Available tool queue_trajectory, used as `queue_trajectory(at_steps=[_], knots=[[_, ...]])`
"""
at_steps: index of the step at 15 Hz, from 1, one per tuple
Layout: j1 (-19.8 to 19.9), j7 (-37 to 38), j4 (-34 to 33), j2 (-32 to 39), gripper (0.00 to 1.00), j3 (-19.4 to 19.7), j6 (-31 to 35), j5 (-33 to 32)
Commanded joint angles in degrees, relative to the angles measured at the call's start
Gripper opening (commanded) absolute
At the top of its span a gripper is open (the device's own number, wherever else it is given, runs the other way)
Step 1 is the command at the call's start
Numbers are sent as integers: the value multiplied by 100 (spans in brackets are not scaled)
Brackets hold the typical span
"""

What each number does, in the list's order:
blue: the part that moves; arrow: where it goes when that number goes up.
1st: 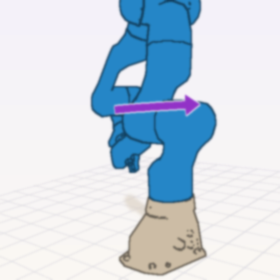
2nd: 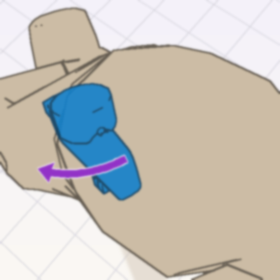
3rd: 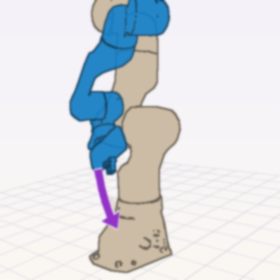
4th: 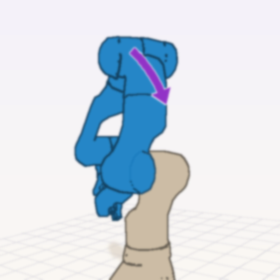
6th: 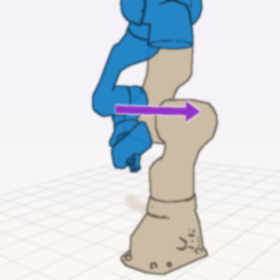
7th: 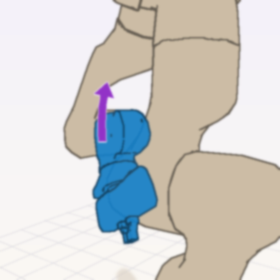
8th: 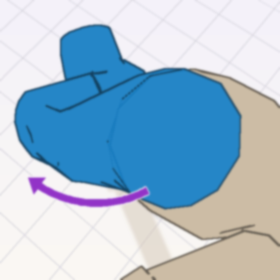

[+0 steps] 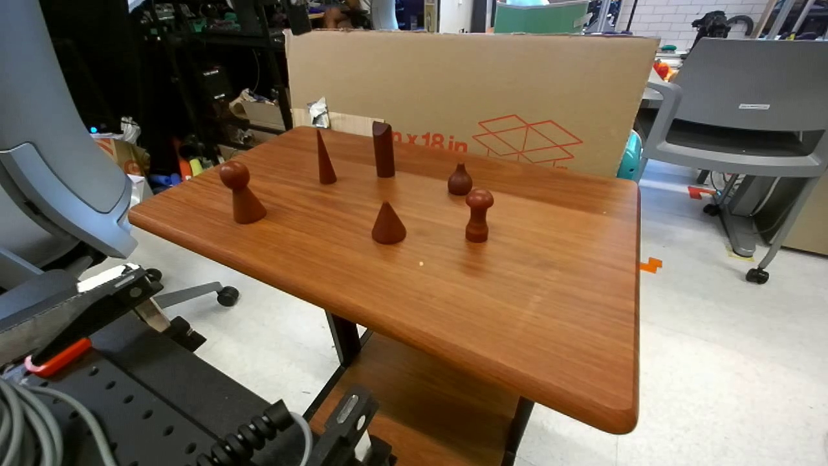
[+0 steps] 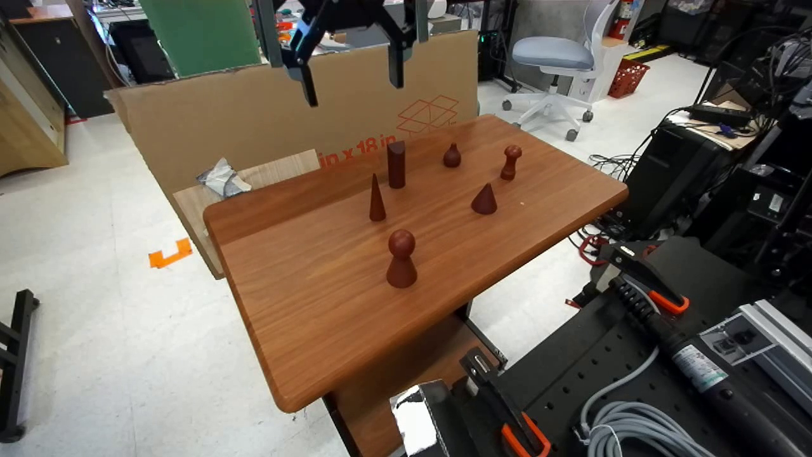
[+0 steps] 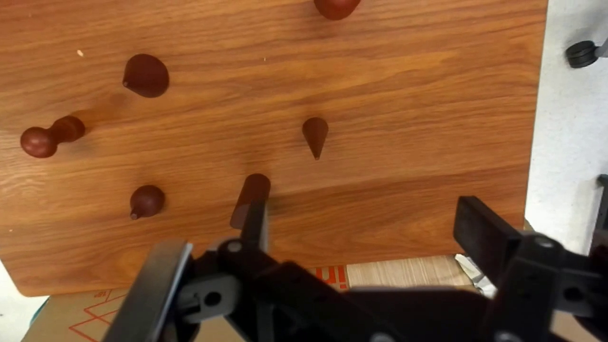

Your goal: Move the cone shaped object backward from the left side of the table

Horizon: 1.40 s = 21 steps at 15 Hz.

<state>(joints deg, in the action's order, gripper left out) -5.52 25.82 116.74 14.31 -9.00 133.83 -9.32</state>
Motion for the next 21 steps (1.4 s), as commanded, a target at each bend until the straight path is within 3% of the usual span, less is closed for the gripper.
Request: queue_trajectory(at_steps=[1, 21], knots=[[-251, 22, -437, 502, 100, 355, -75, -73], [-582, -314, -1255, 1919, 100, 771, -499, 16]])
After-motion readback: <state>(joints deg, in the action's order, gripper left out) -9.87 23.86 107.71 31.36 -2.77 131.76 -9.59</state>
